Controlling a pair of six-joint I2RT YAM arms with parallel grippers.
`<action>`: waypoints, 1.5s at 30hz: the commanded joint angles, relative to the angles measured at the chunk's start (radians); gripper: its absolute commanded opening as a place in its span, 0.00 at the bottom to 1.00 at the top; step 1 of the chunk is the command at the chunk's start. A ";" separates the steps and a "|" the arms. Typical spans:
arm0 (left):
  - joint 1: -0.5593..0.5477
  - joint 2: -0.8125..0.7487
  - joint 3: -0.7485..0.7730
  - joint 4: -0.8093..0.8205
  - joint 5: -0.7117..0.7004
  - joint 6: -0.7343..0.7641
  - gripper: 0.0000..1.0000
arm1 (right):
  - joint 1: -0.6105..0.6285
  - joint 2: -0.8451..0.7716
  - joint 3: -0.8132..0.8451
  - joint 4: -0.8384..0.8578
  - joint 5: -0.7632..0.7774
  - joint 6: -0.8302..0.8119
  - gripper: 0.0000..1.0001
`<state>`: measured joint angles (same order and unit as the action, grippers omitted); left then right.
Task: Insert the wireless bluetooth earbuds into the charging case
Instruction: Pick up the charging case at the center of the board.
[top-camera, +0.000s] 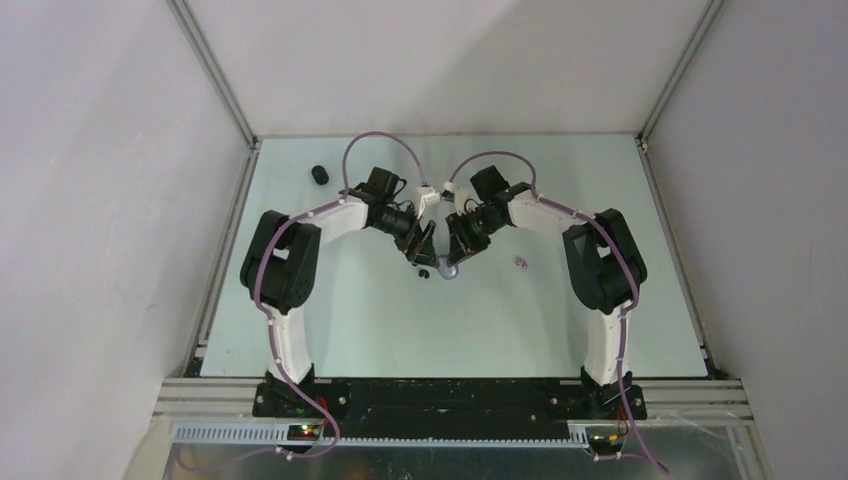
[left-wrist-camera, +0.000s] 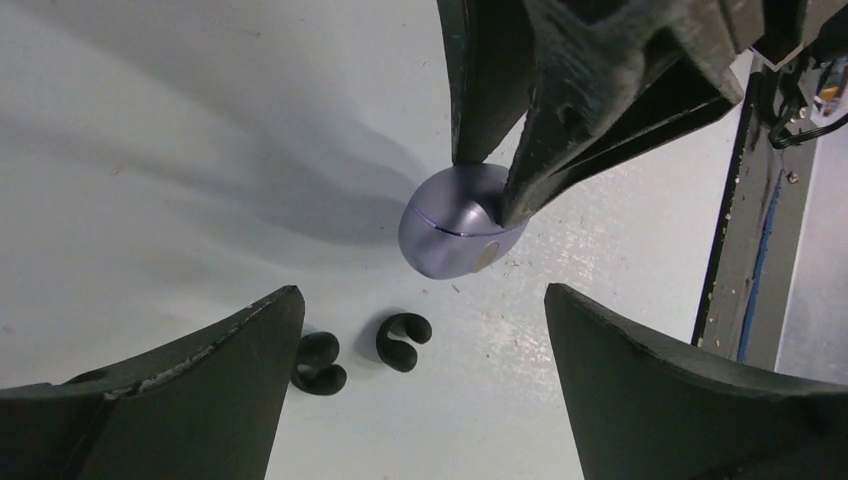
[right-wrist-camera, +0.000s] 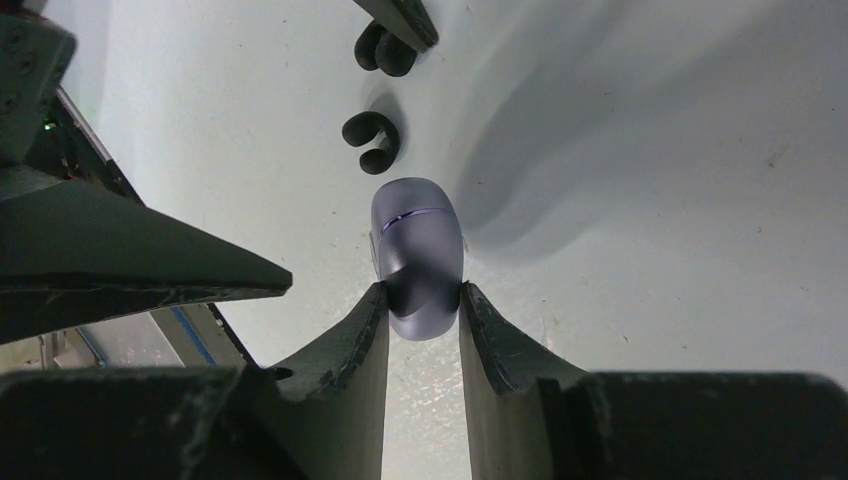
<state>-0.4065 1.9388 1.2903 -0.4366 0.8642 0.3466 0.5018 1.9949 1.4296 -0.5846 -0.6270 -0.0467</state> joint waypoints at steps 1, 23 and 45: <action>0.002 0.031 0.071 -0.051 0.106 0.049 0.96 | -0.002 -0.055 -0.002 0.016 -0.056 -0.022 0.27; -0.033 0.193 0.252 -0.355 0.229 0.223 0.74 | -0.017 -0.088 -0.012 0.018 -0.114 -0.031 0.28; -0.055 0.277 0.407 -0.772 0.404 0.551 0.34 | -0.012 -0.097 -0.016 0.018 -0.115 -0.028 0.29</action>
<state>-0.4297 2.2215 1.6535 -1.1122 1.1294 0.8619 0.4816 1.9350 1.4094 -0.6456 -0.7609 -0.0544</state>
